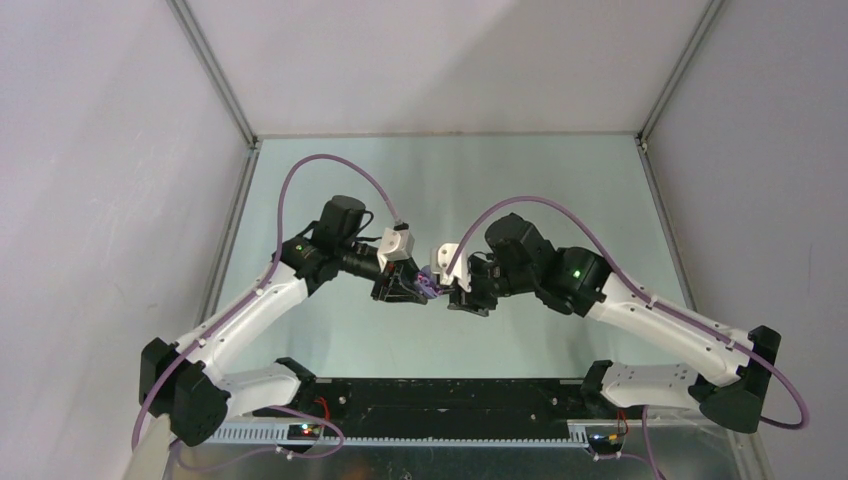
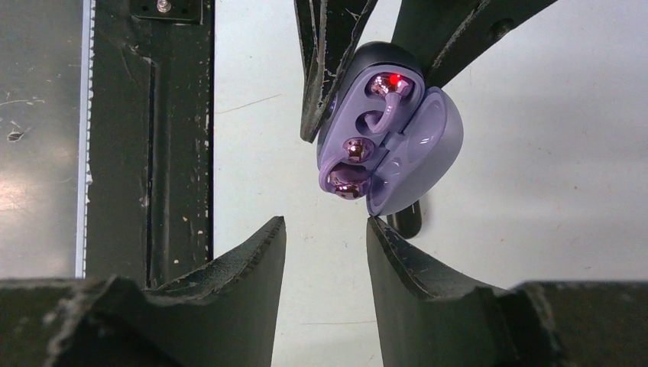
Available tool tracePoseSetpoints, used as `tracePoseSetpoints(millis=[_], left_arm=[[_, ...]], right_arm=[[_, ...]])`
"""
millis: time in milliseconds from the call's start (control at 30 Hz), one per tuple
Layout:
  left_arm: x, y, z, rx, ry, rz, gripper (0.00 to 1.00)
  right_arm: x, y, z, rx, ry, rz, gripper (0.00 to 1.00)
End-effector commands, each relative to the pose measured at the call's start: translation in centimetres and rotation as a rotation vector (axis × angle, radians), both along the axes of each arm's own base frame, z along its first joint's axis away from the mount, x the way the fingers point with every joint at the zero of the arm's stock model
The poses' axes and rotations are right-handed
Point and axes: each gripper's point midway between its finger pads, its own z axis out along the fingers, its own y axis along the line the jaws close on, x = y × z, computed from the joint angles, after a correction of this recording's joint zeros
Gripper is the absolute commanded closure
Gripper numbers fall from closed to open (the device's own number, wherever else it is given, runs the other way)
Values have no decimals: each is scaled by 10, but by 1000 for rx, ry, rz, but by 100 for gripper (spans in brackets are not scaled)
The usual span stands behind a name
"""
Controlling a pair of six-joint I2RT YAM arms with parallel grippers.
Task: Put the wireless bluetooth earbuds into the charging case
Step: Insert the right earbud into the right side groove of the charging case, then adjust the right earbud in the right side groove of the charging case.
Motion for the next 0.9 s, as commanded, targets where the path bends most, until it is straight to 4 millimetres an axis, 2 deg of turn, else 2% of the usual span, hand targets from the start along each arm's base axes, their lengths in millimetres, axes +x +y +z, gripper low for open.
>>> tracePoseSetpoints(millis=[0,467,733,867], left_arm=[[0,-4,22,-50,-41,-24,97],[1,-4,19,-46,-39,-20,97],[2,-5,19,-44,-39,-18,97],[3,-5,20,-46,-39,-17,97]], right_arm=[[-1,12,18,69,-63,27,52],[-11,12,22,85,-45,54,52],[-5,5,29,90,-88,20,52],[-11,3,33,100,-80,40,52]])
